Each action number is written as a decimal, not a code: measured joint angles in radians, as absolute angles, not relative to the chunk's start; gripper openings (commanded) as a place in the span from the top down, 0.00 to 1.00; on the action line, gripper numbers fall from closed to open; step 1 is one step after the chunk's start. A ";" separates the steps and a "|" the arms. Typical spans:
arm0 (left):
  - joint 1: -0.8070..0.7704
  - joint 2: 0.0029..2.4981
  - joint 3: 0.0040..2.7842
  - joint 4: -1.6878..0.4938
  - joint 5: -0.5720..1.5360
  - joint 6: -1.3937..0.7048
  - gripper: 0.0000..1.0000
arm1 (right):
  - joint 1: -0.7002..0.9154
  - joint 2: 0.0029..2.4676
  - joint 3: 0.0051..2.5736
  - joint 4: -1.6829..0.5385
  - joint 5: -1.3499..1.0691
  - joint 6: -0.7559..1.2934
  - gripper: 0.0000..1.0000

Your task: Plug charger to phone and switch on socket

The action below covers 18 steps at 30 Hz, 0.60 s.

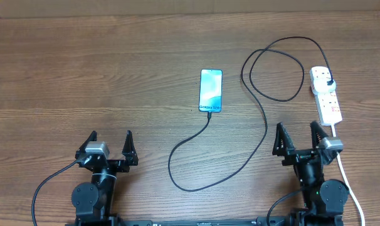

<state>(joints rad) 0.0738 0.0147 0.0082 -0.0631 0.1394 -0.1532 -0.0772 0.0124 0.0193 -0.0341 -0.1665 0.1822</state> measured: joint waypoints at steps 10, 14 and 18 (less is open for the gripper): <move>0.074 0.015 0.008 -0.063 0.139 -0.153 0.00 | -0.038 0.013 0.019 -0.084 -0.085 0.183 0.00; 0.074 0.015 0.008 -0.063 0.139 -0.153 0.00 | -0.039 0.013 0.019 -0.084 -0.072 0.183 0.00; 0.074 0.015 0.009 -0.063 0.139 -0.153 0.00 | -0.036 0.013 0.019 -0.084 -0.064 0.183 0.00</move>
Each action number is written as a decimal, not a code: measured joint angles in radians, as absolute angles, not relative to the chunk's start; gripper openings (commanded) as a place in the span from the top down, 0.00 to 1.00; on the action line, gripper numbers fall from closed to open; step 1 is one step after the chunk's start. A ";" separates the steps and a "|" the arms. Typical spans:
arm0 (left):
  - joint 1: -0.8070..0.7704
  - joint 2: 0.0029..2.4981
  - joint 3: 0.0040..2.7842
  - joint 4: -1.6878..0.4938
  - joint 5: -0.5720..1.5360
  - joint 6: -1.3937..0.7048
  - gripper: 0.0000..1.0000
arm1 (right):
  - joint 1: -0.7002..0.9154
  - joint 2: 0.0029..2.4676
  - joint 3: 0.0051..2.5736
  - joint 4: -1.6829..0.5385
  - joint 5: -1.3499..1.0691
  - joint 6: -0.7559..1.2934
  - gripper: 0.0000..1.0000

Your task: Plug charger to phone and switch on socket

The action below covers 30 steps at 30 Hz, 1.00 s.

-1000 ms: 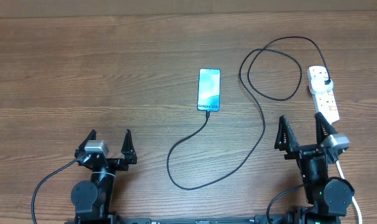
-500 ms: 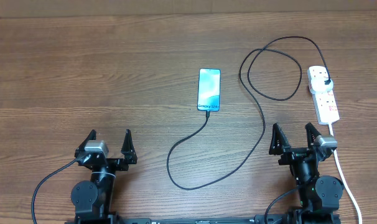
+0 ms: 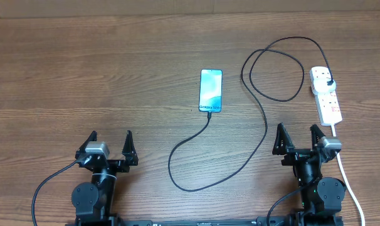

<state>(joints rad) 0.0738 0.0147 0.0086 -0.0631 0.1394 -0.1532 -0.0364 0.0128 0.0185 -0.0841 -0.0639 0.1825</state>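
A phone (image 3: 211,91) with a lit blue screen lies face up mid-table. A black charger cable (image 3: 240,144) runs from the phone's near end, curves round and loops up to a plug in the white power strip (image 3: 326,94) at the right. My left gripper (image 3: 110,143) stands open at the near left edge, far from the phone. Open too, my right gripper (image 3: 296,138) waits at the near right, just below the strip's near end. Whether the socket switch is on is too small to tell.
The strip's white lead (image 3: 347,176) runs down past my right arm to the near edge. The wooden table (image 3: 83,75) spreads to the left and behind the phone.
My right arm has shifted very slightly; otherwise the phone, cable, strip and left gripper stand as before.
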 measured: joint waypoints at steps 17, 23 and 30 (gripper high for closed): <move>0.074 0.015 0.009 -0.063 0.139 -0.153 0.00 | 0.028 0.013 0.019 -0.089 -0.036 0.183 0.00; 0.074 0.015 0.008 -0.063 0.139 -0.153 0.00 | 0.028 0.013 0.019 -0.089 -0.036 0.184 0.00; 0.074 0.015 0.008 -0.063 0.139 -0.153 0.00 | 0.028 0.013 0.019 -0.089 -0.035 0.183 0.00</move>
